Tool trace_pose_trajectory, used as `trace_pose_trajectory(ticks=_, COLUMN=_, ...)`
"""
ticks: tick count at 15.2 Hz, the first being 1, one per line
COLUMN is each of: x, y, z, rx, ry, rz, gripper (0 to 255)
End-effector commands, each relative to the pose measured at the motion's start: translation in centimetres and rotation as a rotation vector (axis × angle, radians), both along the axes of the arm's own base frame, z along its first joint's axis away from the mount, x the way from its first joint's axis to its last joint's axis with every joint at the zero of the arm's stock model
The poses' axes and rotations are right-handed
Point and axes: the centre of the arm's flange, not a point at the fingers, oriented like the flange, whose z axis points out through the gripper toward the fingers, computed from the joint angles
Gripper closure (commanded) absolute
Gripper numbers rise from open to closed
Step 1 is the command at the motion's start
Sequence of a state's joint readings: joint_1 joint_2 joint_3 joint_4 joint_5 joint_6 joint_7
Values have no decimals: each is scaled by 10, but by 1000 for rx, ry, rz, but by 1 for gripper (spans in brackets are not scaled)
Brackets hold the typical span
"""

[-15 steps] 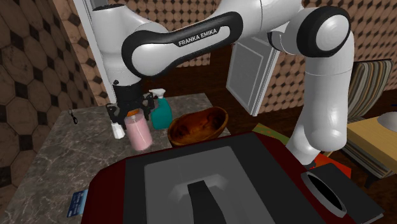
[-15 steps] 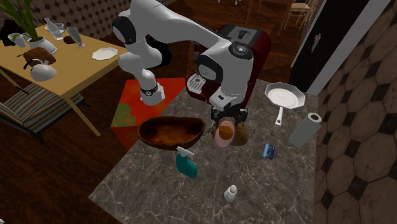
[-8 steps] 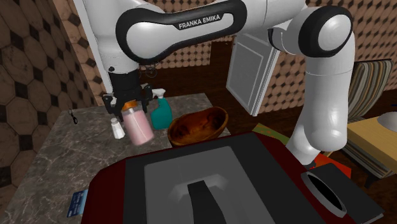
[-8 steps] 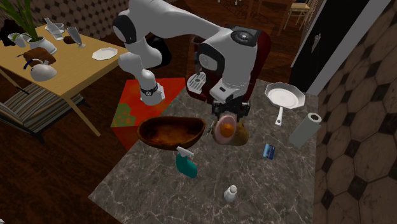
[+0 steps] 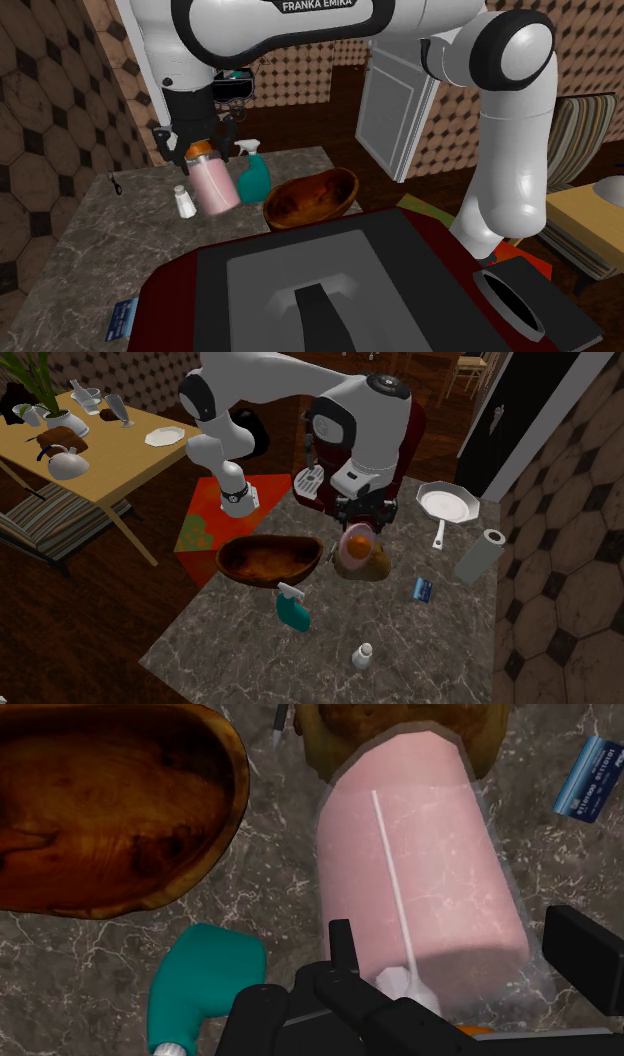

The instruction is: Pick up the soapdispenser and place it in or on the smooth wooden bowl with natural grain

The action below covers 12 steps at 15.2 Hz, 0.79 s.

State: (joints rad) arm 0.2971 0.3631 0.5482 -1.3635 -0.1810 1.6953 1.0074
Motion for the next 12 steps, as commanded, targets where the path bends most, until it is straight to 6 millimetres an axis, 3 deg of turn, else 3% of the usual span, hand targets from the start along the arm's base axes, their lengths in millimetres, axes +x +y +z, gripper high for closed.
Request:
trace_pose_trajectory(ticks=1, x=0, y=0, z=12, rx=0, ry=0, rz=0, gripper=255)
trace_pose_trajectory(ticks=3, x=0, y=0, z=22, rx=0, ry=0, rz=0, gripper=255)
trace_pose_trajectory(ticks=12, x=-51, y=-107, z=28, rx=0, ry=0, rz=0, gripper=255)
